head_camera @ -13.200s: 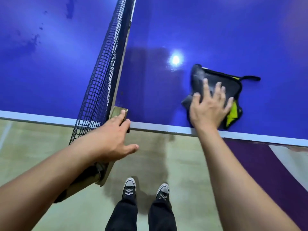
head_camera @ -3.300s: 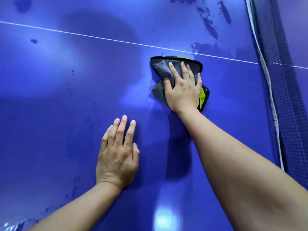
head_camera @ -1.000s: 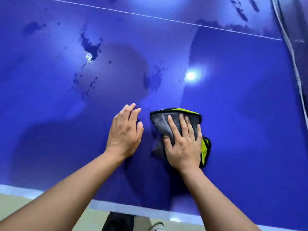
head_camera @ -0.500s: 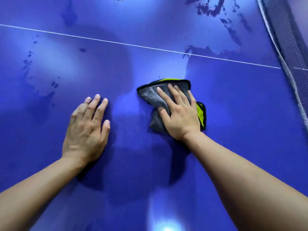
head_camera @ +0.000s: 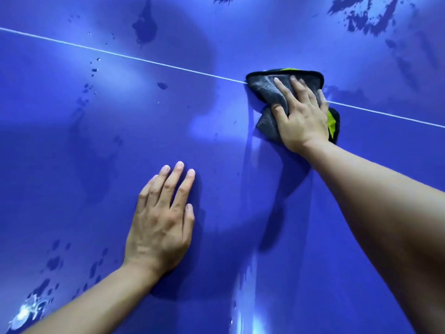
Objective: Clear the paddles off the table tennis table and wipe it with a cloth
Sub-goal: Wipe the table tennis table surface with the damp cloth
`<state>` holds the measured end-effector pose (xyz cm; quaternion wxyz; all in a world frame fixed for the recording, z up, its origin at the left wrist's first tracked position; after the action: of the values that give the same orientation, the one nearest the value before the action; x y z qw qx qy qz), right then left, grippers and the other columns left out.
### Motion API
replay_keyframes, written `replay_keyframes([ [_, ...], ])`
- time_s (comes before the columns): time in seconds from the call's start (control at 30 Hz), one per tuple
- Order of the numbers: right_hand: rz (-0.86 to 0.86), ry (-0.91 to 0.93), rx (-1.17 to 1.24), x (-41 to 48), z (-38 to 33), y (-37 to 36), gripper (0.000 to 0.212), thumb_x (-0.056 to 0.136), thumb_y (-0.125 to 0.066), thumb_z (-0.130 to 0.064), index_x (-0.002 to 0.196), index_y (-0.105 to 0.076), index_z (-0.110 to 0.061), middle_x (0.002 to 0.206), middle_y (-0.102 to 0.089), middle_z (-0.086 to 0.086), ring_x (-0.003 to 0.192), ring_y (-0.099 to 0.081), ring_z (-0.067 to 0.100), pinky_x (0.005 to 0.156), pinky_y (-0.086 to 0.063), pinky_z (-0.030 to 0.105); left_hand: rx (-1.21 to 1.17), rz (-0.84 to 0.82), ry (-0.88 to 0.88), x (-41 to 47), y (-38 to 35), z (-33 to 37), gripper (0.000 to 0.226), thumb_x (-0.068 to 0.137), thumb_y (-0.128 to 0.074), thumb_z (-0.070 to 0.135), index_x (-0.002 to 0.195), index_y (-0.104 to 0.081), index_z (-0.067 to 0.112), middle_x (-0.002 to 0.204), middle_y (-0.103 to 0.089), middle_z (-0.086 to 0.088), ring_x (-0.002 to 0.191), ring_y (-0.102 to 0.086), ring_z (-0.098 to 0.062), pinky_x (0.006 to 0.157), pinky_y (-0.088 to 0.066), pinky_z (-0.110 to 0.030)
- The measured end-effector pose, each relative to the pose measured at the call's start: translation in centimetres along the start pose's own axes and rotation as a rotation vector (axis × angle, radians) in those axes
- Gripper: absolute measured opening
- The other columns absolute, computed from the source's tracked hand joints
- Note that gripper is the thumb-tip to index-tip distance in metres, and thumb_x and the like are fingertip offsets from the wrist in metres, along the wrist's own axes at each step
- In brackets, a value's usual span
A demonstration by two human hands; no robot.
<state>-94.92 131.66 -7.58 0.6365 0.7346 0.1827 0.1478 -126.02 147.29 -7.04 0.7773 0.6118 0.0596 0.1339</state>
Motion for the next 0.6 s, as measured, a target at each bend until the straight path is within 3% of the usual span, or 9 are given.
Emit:
replay_keyframes([
  [0.3,-0.036,-0.095,0.032,-1.4,-1.6,-0.6,0.061,0.097,-0.023,-0.057,0.158,-0.021,-0.049,0.170,-0.016,-0.003,0.157,-0.010,0.013,0.126,0.001,0.048,-0.040,0.060,-0.003,0.1,-0.3,-0.2,0.055,0.099,-0.036,0.026,0.151,-0.041,0.011,0.160,-0.036,-0.010,0.150,-0.029,-0.028,0.122,-0.021,-0.041],
  [0.5,-0.001,0.011,0.030,-14.1,-7.9,-1.1,0.058,0.101,-0.029,-0.055,0.158,-0.023,-0.046,0.169,-0.020,-0.002,0.156,-0.014,0.015,0.126,-0.002,0.049,-0.195,0.113,0.028,-0.2,0.5,-0.4,0.046,0.096,-0.044,0.011,0.141,-0.047,0.004,0.151,-0.040,-0.019,0.137,-0.039,-0.037,0.119,-0.027,-0.044],
  [0.6,0.004,0.055,0.027,-21.8,-10.5,-1.7,0.060,0.099,-0.031,-0.054,0.158,-0.025,-0.044,0.169,-0.022,-0.001,0.156,-0.014,0.015,0.126,-0.003,0.050,-0.304,0.150,0.086,-1.7,1.4,-1.0,0.043,0.091,-0.039,0.010,0.131,-0.052,0.001,0.138,-0.047,-0.022,0.127,-0.046,-0.037,0.111,-0.033,-0.043],
])
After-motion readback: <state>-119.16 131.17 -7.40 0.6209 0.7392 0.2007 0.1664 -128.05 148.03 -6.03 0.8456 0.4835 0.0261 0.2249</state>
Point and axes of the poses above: each hand's wrist, its own x-axis towards the middle knuckle, its own y-axis out of the back of the hand, z = x × y, the point moved 5 cm from there along x, towards the middle knuckle
